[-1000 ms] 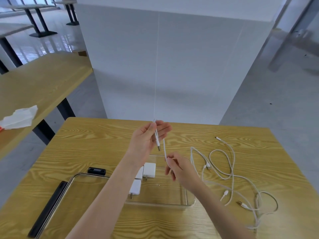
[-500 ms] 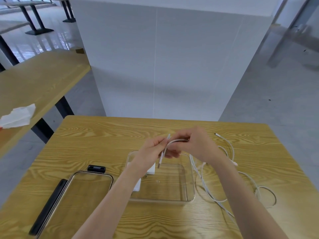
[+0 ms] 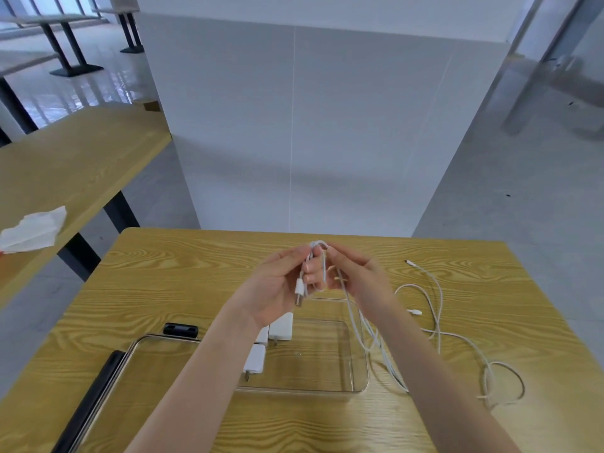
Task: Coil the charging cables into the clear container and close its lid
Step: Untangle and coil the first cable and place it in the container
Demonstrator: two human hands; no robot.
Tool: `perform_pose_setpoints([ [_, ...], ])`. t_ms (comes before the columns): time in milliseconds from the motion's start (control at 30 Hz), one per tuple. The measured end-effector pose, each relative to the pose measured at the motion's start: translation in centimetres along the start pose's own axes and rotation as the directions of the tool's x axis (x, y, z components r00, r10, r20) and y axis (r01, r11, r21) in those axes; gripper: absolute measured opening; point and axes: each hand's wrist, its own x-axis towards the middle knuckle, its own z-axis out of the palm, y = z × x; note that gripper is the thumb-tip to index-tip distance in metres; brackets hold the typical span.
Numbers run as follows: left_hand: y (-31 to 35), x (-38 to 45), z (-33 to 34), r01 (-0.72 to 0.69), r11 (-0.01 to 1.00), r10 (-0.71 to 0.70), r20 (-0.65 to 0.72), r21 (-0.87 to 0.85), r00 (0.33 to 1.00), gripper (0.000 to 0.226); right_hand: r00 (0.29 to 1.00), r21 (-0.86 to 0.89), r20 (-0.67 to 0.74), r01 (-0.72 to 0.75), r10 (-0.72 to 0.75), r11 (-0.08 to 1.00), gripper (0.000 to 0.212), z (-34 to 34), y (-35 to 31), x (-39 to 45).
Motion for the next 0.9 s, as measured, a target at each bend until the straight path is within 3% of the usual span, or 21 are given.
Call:
perform_pose_setpoints([
  [100,0.5,0.6,0.4,-0.114,0.985,0.104,-0.077,-0.133,0.992,0.025,0.998,-0.072,-0.014,-0.058,0.057,0.996,0.02,0.5,1.7,-0.3],
  [200,1.4,1.1,0.0,-0.243,0.97,0.229,-0.247,-0.027,0.942,0.022,0.99,-0.36,0.027,-0.121,0.14,0.925,0.025,0.7,2.7,-1.3],
  [300,1.3,1.5,-0.9,-0.242,0.956,0.285,-0.321,0.166,0.903,0.023,0.971,-0.781,0.132,-0.022,0.199,0.624,0.026,1.0,2.3,-2.4],
  [367,0.6,1.6,-1.2,-0.193,0.914,0.318,-0.336,0.356,0.887,0.023,0.959,-0.91,0.202,0.109,0.2,0.4,0.024,1.5,1.3,-2.8],
  [567,-0.6,1.3,-1.8,-0.034,0.694,0.286,-0.232,0.72,0.93,0.019,0.967,-0.948,0.255,0.248,0.01,0.199,0.026,2.0,-3.9,-3.1],
  [633,-0.6,1.0,-1.6,-0.007,0.634,0.228,-0.178,0.773,0.957,0.02,0.965,-0.942,0.258,0.261,-0.042,0.21,0.022,1.9,-5.2,-3.1],
  [700,-0.7,0.8,-1.3,0.007,0.63,0.15,-0.13,0.777,0.98,0.023,0.967,-0.919,0.24,0.256,-0.09,0.299,0.013,1.7,-5.7,-2.7],
  [767,-0.9,0.4,-1.1,0.02,0.709,0.088,-0.116,0.705,0.989,0.027,0.962,-0.877,0.216,0.266,-0.165,0.401,0.001,1.4,-6.2,-2.2],
  [900,-0.8,-0.4,-1.1,-0.002,0.872,0.011,-0.016,0.489,1.0,0.028,0.963,-0.711,0.159,0.266,-0.219,0.651,0.019,0.4,-6.3,-1.2],
])
